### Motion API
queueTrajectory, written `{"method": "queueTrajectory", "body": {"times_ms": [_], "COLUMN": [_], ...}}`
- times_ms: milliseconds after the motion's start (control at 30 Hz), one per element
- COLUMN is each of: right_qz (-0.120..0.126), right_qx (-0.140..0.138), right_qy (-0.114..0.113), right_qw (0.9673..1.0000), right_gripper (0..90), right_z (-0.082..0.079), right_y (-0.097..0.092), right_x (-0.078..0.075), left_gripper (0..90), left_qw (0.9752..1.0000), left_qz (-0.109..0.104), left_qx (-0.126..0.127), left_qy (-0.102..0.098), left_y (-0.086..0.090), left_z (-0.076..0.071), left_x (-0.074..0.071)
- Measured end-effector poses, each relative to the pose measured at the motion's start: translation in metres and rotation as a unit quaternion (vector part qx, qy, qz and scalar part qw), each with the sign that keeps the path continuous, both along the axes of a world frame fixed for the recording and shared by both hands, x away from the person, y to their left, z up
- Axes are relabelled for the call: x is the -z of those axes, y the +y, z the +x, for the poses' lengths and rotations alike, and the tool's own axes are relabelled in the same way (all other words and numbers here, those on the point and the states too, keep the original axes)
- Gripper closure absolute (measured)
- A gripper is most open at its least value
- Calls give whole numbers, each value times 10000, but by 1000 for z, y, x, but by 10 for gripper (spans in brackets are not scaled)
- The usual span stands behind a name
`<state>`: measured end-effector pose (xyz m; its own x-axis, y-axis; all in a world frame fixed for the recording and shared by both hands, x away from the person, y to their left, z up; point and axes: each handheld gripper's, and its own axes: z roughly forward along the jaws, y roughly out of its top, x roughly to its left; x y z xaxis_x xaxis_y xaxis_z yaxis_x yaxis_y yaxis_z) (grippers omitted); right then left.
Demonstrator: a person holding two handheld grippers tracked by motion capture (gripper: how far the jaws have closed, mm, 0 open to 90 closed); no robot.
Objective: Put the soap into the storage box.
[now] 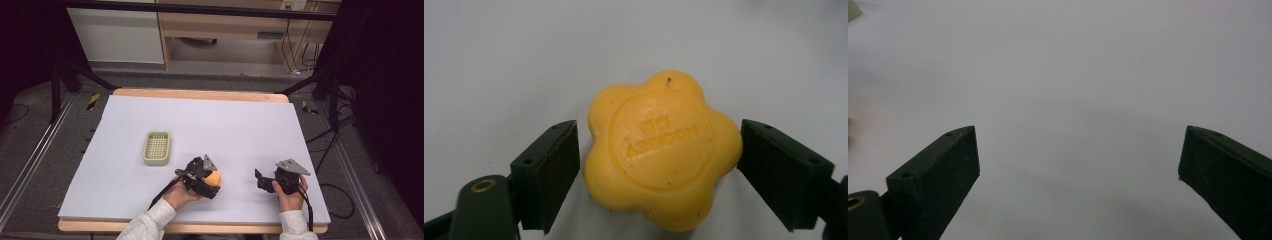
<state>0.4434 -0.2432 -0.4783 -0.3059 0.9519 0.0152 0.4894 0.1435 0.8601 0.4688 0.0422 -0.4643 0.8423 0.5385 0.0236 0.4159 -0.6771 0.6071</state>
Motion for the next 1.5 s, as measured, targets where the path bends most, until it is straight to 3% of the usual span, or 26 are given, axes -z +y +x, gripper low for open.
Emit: {"method": "queueTrajectory", "body": {"times_ms": [600, 733, 1500], "right_qz": [27, 40, 66], "right_qx": [7, 5, -2], "right_qy": [-3, 7, 23], "right_qw": [10000, 10000, 10000], "right_gripper": [34, 35, 36], "right_z": [0, 1, 1], "right_y": [-1, -1, -1], "right_x": [0, 0, 0], "left_gripper": [216, 247, 255], "left_qw": [9997, 9995, 9987], "left_qz": [219, 235, 383], "left_qx": [131, 177, 221], "left_qy": [36, 128, 252], "left_y": [-8, -10, -13], "left_z": [7, 9, 12], "left_x": [2, 2, 1]}}
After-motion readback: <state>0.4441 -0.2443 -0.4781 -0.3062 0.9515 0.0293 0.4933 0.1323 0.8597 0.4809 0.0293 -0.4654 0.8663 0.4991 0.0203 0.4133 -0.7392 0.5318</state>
